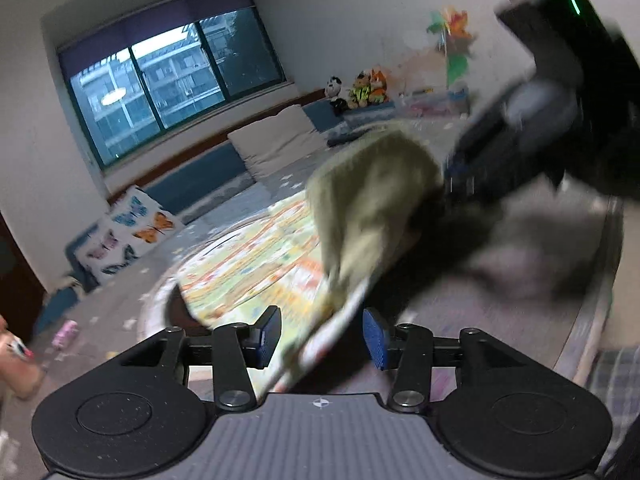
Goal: Fold clothes
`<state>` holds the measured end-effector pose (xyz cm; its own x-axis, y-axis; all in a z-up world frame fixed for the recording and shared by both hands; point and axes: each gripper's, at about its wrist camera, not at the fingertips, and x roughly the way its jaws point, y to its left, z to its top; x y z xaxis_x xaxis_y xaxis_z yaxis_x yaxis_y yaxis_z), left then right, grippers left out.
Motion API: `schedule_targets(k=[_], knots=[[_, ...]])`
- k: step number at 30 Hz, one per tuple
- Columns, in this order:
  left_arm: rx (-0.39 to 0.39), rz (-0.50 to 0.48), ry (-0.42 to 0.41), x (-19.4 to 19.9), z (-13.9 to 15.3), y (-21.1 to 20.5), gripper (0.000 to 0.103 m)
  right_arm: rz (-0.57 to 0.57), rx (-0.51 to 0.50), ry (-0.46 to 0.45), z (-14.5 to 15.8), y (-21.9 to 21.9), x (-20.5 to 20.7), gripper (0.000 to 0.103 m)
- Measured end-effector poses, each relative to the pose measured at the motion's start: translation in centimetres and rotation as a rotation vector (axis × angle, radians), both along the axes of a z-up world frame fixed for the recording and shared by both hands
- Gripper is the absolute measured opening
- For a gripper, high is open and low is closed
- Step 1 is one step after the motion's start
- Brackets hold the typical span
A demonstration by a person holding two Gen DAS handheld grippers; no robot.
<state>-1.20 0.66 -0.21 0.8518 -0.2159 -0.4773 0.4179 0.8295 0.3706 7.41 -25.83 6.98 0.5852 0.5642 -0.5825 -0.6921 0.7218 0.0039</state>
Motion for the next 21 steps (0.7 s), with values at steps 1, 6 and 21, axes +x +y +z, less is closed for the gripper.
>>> schedule_targets(k=[1, 6, 21], knots=[[0.02, 0.011, -0.006, 0.2, -0.3, 0.1, 0.048, -0.003, 0.004, -0.004, 0.2, 0.0, 0.0, 0.015], [0.08, 0.035, -0.026, 1.2, -1.4, 0.6, 0.042, -0.016, 0.014, -0.022, 0.9, 0.0, -0.2, 0.013], [-0.052, -0.012, 0.036, -4.8, 3.3, 2.4, 0.007, 0.042, 0.063, -0.036, 4.1, -2.4, -6.1, 0.01]])
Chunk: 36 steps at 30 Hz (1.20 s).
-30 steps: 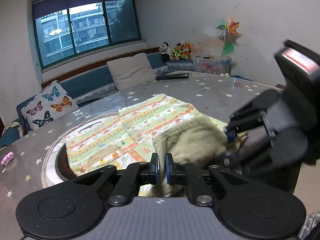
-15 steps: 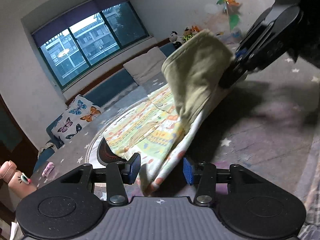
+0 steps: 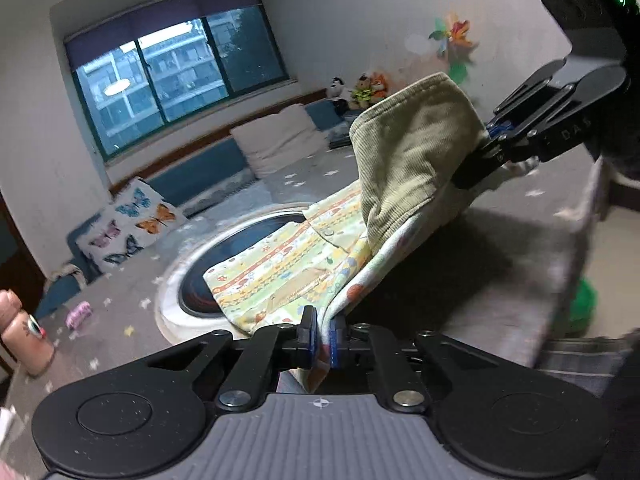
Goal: Fold clothes
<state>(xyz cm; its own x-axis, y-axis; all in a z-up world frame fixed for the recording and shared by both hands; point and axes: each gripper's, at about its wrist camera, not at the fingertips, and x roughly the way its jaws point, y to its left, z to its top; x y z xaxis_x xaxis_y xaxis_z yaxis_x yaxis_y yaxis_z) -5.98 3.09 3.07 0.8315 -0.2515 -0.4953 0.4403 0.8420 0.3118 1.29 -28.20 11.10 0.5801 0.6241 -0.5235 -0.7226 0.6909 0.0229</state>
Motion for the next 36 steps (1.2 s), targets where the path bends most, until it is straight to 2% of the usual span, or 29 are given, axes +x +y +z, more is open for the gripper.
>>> schedule_targets(k=[3, 6, 9, 16, 20, 24, 30, 34, 36], knots=[[-0.007, -0.027, 0.019, -2.8, 1.4, 0.0, 0.007, 0.035, 0.004, 0.023, 1.2, -0.8, -2.5, 0.01], [-0.043, -0.024, 0.027, -3.4, 2.6, 0.3, 0.007, 0.074, -0.003, 0.031, 2.3, -1.5, -4.4, 0.009], [-0.074, -0.015, 0.027, -2.7, 3.4, 0.4, 0.007, 0.092, -0.012, 0.022, 3.1, -1.6, -4.5, 0.009], [-0.11, 0.012, -0.002, 2.4, 4.4, 0.5, 0.007, 0.052, -0.014, -0.004, 4.3, -0.9, -0.2, 0.009], [-0.109, 0.038, 0.031, 6.9, 3.9, 0.3, 0.007, 0.03, -0.038, 0.0, 4.2, -0.2, 4.1, 0.009], [-0.105, 0.082, 0.1, 12.1, 2.4, 0.3, 0.007, 0.001, -0.064, 0.034, 2.8, 0.9, 8.8, 0.009], [-0.108, 0.146, 0.201, 18.3, -1.0, 0.2, 0.007, -0.068, -0.099, 0.099, -0.8, 2.7, 15.2, 0.009], [-0.118, 0.186, 0.224, 19.8, -2.6, 0.4, 0.007, -0.129, -0.109, 0.108, -3.9, 3.3, 17.4, 0.012], [-0.12, 0.203, 0.222, 20.1, -2.9, 0.3, 0.008, -0.159, -0.11, 0.102, -5.1, 3.4, 18.0, 0.017]])
